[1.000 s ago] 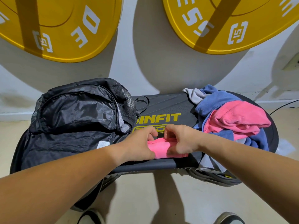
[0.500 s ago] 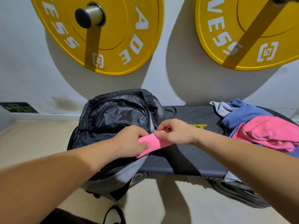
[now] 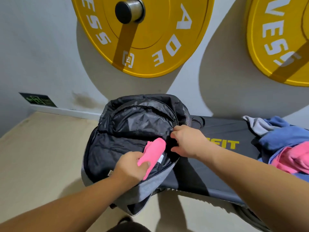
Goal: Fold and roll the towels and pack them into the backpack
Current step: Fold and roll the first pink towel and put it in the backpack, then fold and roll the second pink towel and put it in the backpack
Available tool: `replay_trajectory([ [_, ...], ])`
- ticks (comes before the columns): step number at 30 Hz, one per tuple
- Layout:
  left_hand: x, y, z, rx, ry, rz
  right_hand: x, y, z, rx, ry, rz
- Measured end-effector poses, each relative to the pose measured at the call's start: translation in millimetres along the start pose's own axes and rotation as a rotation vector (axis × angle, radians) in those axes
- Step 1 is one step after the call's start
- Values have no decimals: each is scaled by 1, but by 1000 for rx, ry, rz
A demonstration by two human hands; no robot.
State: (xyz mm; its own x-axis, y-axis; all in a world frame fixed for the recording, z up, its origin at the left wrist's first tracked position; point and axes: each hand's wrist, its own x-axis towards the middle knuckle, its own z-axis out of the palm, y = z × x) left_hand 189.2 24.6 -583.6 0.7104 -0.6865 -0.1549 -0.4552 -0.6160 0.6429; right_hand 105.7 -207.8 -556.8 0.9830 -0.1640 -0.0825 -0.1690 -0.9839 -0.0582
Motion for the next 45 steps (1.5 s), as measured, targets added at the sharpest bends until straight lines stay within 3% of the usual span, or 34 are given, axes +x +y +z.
replay_trajectory([
  [3,-1,-8,11,-41,63,99,2,4,14,-52,36,-28],
  [9,6,-10,13,-98,71,80,19,4,23,-38,81,-14],
  [15,16,-7,9,-159,88,5,29,22,-6,480,198,129],
  [17,28,2,11,-226,93,-79,26,28,-16,603,167,177],
  [22,56,33,31,-397,109,-215,18,25,-6,503,190,132],
  [30,53,39,38,-255,-14,-232,13,21,3,416,184,86],
  [35,47,51,13,-32,63,-164,-2,26,-5,429,145,103],
  [38,44,87,2,59,144,-29,-23,33,-15,428,182,119],
  [45,41,203,45,49,-28,215,-94,92,-22,287,251,346],
])
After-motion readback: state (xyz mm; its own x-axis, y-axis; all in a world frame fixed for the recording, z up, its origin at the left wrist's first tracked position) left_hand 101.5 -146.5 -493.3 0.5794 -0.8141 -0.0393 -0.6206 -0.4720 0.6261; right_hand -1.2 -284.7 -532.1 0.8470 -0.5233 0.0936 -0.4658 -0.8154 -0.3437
